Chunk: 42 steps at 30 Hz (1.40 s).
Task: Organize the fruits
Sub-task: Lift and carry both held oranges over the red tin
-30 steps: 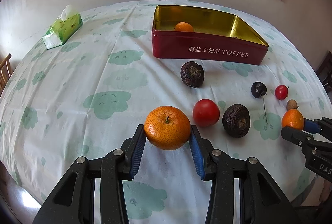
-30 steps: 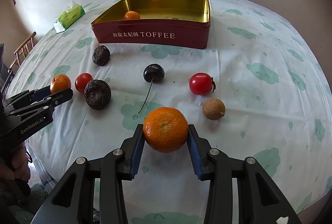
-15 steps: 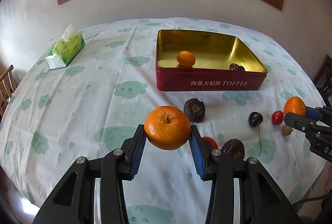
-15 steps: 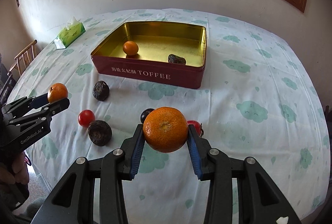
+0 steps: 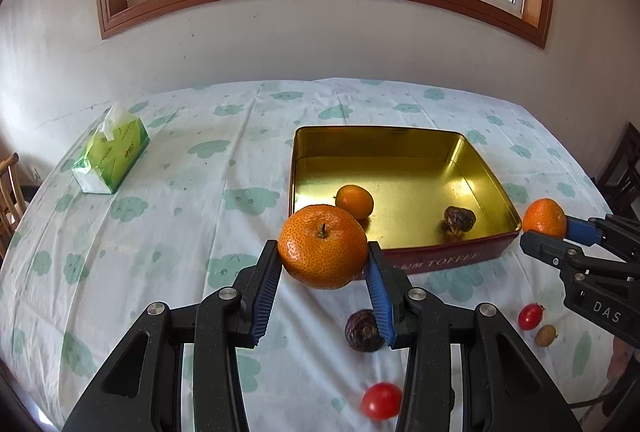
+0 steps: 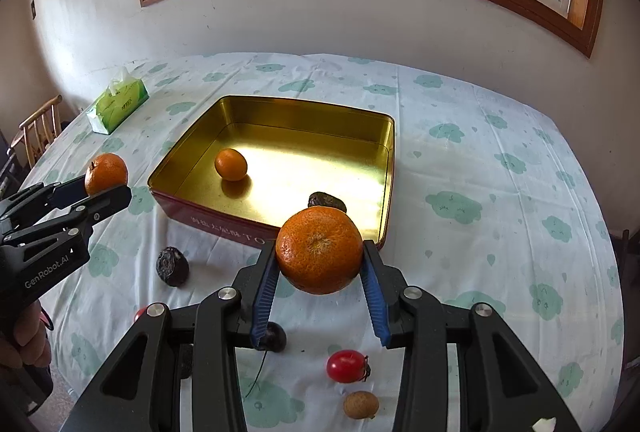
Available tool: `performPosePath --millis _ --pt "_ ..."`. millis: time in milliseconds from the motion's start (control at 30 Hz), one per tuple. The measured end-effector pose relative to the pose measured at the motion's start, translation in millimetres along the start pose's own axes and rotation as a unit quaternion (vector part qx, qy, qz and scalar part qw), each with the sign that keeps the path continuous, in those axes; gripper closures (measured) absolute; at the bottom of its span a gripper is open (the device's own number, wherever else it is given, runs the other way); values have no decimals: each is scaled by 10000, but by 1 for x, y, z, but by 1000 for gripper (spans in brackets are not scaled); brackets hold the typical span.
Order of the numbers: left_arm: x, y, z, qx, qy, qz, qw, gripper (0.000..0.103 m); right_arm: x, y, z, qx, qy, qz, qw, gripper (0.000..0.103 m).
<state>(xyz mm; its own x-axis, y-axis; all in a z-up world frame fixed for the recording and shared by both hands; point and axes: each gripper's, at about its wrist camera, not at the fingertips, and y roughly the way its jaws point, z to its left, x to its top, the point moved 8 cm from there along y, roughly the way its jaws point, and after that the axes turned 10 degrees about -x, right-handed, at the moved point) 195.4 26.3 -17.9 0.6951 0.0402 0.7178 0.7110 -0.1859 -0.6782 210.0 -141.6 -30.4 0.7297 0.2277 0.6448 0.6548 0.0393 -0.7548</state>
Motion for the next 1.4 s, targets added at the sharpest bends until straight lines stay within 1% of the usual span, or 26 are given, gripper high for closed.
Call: performPosePath --millis 233,333,533,733,933,1167,1300,1400 --pt "19 25 3 -81 -17 36 10000 60 12 27 0 -50 -34 96 9999 65" --pt "22 39 3 -102 -24 147 9998 60 15 39 0 -65 -29 181 9998 65" --pt "19 65 5 -80 -41 391 9992 60 18 57 -2 -60 -32 300 9995 65" --pt "18 79 7 -35 -15 500 9987 60 19 70 -2 -80 -65 396 9992 65" --pt "14 90 6 -24 7 621 9981 60 17 81 -1 -69 -76 489 9987 65" --pt "12 98 3 -41 74 677 9977 60 19 85 3 -38 -115 485 9988 65" --pt "7 104 2 -47 48 791 9968 60 19 87 3 -38 -103 486 9988 65" --pt "6 106 0 7 147 768 9969 60 18 87 4 -44 -109 491 9987 65"
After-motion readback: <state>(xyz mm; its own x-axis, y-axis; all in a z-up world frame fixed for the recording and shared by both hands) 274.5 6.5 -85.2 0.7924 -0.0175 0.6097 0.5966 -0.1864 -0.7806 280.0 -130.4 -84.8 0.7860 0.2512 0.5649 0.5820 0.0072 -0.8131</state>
